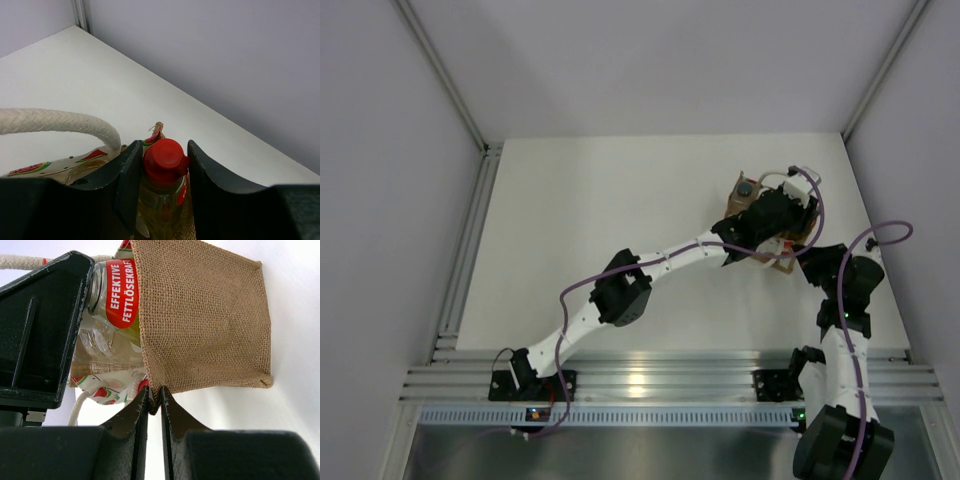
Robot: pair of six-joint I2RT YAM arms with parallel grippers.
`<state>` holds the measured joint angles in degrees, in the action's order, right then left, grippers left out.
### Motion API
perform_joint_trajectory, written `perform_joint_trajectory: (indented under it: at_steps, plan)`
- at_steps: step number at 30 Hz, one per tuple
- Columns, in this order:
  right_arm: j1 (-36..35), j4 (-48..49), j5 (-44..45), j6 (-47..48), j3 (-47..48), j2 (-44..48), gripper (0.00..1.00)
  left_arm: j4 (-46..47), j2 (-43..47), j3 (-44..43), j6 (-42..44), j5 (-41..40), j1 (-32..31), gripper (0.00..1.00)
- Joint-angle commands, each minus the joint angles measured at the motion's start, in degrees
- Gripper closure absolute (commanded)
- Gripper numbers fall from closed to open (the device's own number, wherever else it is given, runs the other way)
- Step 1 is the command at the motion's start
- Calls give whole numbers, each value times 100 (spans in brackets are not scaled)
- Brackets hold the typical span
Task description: Take the personal care products out of the canvas bag
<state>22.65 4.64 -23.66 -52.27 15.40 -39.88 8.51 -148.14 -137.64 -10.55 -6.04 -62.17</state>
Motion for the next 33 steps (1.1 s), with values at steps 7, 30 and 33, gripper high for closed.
perform_joint_trajectory:
  at_steps: [7,30,33]
  plan:
    - [37,-60,-16,-11,-195,-240,100,695,681,-544,105,156,-111,100]
    - [37,10,28,-46,-230,-231,100,950,1155,-500,-18,7,-251,100]
    - [37,-42,46,-38,-221,-187,99,950,1226,-492,-9,-11,-260,100]
